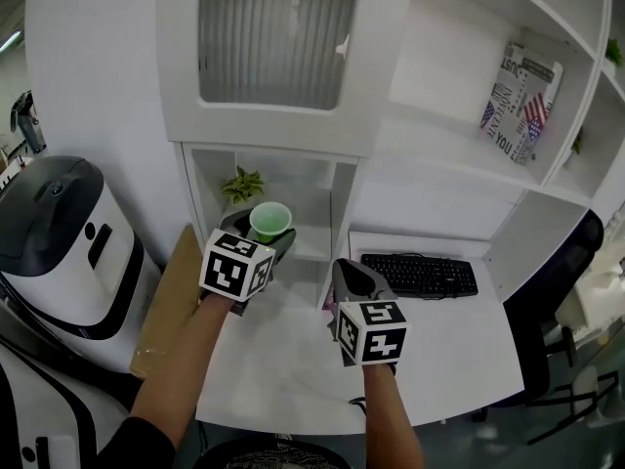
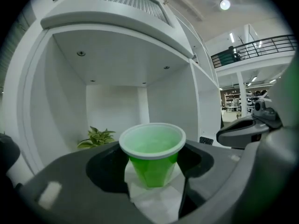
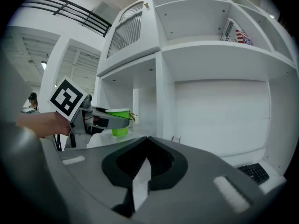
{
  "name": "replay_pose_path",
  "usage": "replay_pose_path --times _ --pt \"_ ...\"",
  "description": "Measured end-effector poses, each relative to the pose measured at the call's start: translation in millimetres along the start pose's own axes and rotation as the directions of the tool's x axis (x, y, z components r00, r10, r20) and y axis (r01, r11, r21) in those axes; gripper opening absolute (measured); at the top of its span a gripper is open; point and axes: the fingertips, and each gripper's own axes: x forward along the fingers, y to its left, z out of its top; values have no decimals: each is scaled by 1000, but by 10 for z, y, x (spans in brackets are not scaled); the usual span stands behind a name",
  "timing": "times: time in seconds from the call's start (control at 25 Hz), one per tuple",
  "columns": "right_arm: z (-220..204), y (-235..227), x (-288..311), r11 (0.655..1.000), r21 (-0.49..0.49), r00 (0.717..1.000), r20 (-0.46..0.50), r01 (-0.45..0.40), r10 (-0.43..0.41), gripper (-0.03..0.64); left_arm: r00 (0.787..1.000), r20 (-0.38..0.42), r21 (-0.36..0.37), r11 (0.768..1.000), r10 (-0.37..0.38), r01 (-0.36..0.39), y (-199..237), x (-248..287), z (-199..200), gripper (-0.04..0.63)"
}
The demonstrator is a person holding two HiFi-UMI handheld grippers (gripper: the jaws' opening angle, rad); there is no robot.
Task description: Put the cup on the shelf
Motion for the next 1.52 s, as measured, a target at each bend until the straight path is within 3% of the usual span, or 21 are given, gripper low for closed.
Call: replay_pose_path --times 0.4,0.88,1.52 --pt "-31 -63 148 1000 -8 1000 -9 -22 22 25 999 -26 -47 999 -26 25 -12 379 -35 311" --pt "-58 -71 242 999 -23 999 -23 -39 39 25 998 -67 2 1000 -15 15 0 505 -99 313" --pt "-96 -41 233 998 0 998 -30 -61 61 25 996 -85 8 1000 0 0 12 342 -140 344"
